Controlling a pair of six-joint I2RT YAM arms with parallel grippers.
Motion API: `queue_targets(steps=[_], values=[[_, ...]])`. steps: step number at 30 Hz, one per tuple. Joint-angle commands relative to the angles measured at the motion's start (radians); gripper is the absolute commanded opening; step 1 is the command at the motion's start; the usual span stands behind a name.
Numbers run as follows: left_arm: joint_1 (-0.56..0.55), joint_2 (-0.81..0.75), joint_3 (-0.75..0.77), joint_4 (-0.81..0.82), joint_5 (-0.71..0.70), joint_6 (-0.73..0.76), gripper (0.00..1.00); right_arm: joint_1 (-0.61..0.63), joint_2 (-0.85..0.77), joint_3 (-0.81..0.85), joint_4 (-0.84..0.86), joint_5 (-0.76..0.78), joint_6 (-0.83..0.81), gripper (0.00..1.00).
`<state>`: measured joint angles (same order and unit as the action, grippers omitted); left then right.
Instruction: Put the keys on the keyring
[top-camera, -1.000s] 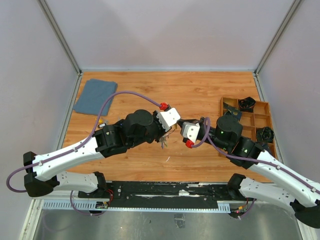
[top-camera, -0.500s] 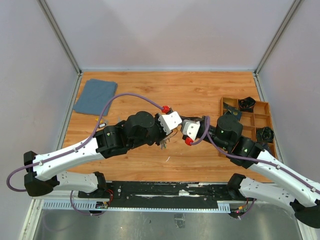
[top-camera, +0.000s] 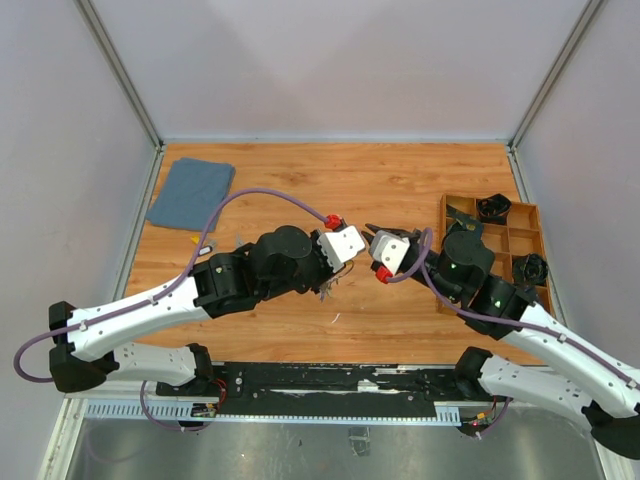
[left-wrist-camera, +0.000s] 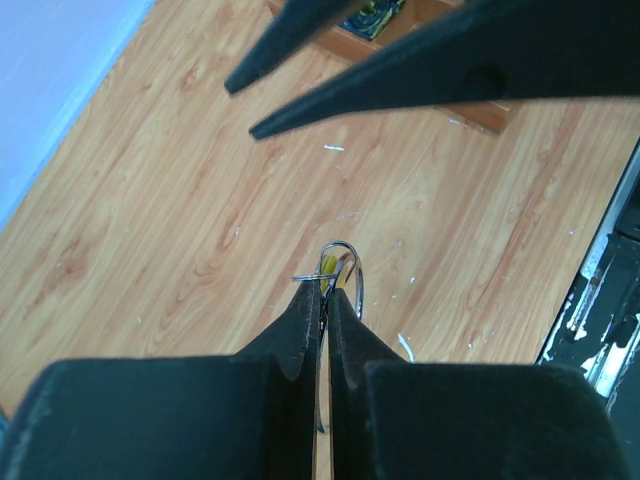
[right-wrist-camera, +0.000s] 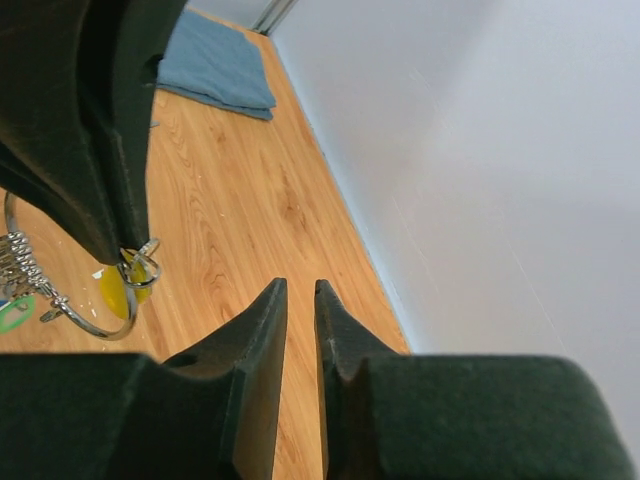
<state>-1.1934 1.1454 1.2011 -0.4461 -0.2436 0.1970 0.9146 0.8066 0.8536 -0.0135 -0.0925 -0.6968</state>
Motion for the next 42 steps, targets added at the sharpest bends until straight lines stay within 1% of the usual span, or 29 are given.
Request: queue_targets(steps=[1, 4, 6, 8, 10, 11, 13, 16, 19, 22, 25, 27, 30, 36, 42], values=[[-0.012, 0.004, -0.021, 0.055, -0.044, -0.02, 0.0, 0.007, -0.055, 0.002, 0.003, 0.085, 0.099, 0.19], [-0.011, 0.0, -0.041, 0.082, -0.069, -0.038, 0.01, 0.007, -0.076, 0.009, -0.031, 0.154, 0.196, 0.23], [-0.011, 0.0, -0.052, 0.095, -0.093, -0.053, 0.01, 0.007, -0.088, 0.017, -0.056, 0.25, 0.304, 0.33], [-0.011, 0.003, -0.064, 0.107, -0.118, -0.066, 0.0, 0.006, -0.096, 0.027, -0.096, 0.353, 0.415, 0.41], [-0.012, 0.008, -0.074, 0.111, -0.132, -0.073, 0.0, -0.003, -0.085, 0.058, -0.179, 0.413, 0.532, 0.46], [-0.011, 0.012, -0.076, 0.114, -0.142, -0.079, 0.0, -0.013, -0.069, 0.095, -0.236, 0.413, 0.592, 0.47], [-0.011, 0.02, -0.077, 0.113, -0.159, -0.088, 0.01, -0.039, -0.024, 0.165, -0.36, 0.389, 0.735, 0.48], [-0.011, 0.029, -0.075, 0.114, -0.179, -0.094, 0.01, -0.058, 0.036, 0.257, -0.482, 0.282, 0.931, 0.48], [-0.011, 0.027, -0.079, 0.124, -0.202, -0.099, 0.01, -0.061, 0.048, 0.275, -0.485, 0.196, 1.12, 0.46], [-0.011, 0.022, -0.082, 0.136, -0.226, -0.105, 0.0, -0.078, 0.056, 0.263, -0.466, 0.111, 1.302, 0.42], [-0.011, 0.017, -0.085, 0.148, -0.238, -0.113, 0.01, -0.097, 0.063, 0.22, -0.404, 0.011, 1.441, 0.4], [-0.011, 0.012, -0.087, 0.157, -0.23, -0.119, 0.01, -0.109, 0.063, 0.18, -0.337, -0.045, 1.508, 0.4], [-0.011, 0.005, -0.094, 0.172, -0.219, -0.125, 0.01, -0.119, 0.064, 0.129, -0.25, -0.076, 1.566, 0.41], [-0.011, 0.004, -0.096, 0.178, -0.205, -0.119, 0.0, -0.129, 0.08, 0.091, -0.188, -0.039, 1.582, 0.41], [-0.011, 0.003, -0.097, 0.185, -0.201, -0.106, 0.01, -0.132, 0.083, 0.046, -0.093, -0.002, 1.593, 0.37]])
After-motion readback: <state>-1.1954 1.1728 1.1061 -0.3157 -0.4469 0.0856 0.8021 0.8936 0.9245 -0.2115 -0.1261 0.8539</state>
